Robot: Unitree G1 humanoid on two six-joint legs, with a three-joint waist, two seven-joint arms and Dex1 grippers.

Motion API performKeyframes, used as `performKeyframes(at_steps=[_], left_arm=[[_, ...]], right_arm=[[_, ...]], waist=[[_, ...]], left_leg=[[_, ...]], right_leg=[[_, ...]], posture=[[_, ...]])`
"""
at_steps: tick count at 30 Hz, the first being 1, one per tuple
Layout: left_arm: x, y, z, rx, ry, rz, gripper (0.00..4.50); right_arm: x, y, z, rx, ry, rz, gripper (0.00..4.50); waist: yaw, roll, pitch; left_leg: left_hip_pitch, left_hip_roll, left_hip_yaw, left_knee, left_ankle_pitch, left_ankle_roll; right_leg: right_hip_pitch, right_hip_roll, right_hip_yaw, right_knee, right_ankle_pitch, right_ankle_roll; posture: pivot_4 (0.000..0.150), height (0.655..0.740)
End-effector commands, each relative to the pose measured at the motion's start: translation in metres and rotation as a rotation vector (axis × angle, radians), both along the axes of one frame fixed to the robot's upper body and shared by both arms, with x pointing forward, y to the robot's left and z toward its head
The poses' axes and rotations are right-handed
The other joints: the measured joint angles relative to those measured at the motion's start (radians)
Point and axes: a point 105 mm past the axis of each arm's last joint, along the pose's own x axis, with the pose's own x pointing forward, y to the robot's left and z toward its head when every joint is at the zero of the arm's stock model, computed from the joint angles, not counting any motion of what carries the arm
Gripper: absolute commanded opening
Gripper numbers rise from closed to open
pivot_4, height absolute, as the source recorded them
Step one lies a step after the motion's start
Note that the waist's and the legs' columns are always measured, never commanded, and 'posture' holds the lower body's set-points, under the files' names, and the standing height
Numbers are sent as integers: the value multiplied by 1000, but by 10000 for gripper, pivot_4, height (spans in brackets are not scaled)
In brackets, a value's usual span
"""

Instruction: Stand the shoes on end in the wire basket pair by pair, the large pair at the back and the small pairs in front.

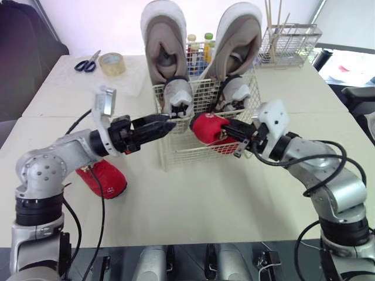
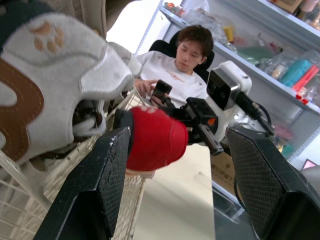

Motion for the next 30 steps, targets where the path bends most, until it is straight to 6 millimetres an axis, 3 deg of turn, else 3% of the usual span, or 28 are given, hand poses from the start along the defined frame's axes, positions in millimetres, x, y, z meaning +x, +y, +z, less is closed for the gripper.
performKeyframes(at_steps=[1,7,16,23,24,26,28,30], left_arm=[[3,-5,8,-30,-45,-28,31738],[12,-14,6,-45,-38,-69,31738],[17,-18,6,-42,-43,-94,31738],[16,-15,6,-32,-48,-82,31738],[16,-15,6,-30,-49,-78,31738],[16,-14,7,-28,-51,-72,31738],[16,-12,7,-27,-51,-68,31738],[16,-11,7,-27,-50,-66,31738]], right_arm=[[-10,-21,25,69,-86,-157,183],[-20,-28,19,193,-34,-282,183],[-26,-36,-17,437,130,-427,183],[-28,-43,-42,394,183,-439,183],[-27,-45,-44,378,180,-439,6572],[-27,-44,-44,344,168,-424,12101],[-29,-40,-42,260,130,-372,20965],[-32,-39,-40,192,92,-338,20965]], waist=[[0,0,0],[-3,0,0],[-2,-1,-1],[-3,-1,-1],[-3,-1,-1],[-3,-2,-2],[-6,-2,-2],[-9,-2,-2]], left_leg=[[0,0,0,0,0,0],[0,0,0,-1,0,0],[0,0,0,-1,0,0],[0,0,0,-1,0,0],[0,0,0,-1,0,0],[0,0,0,-1,0,0],[0,0,0,-1,0,0],[1,0,0,-1,0,0]], right_leg=[[0,0,0,0,0,0],[-1,0,0,0,0,0],[0,1,0,0,0,0],[0,1,0,0,0,0],[0,1,0,0,0,0],[0,1,0,0,0,0],[0,1,0,0,0,0],[0,1,1,0,0,0]], posture=[[1500,7400],[1500,7400],[1500,7400],[1500,7400],[1500,7400],[1500,7400],[1500,7400],[1500,7400]])
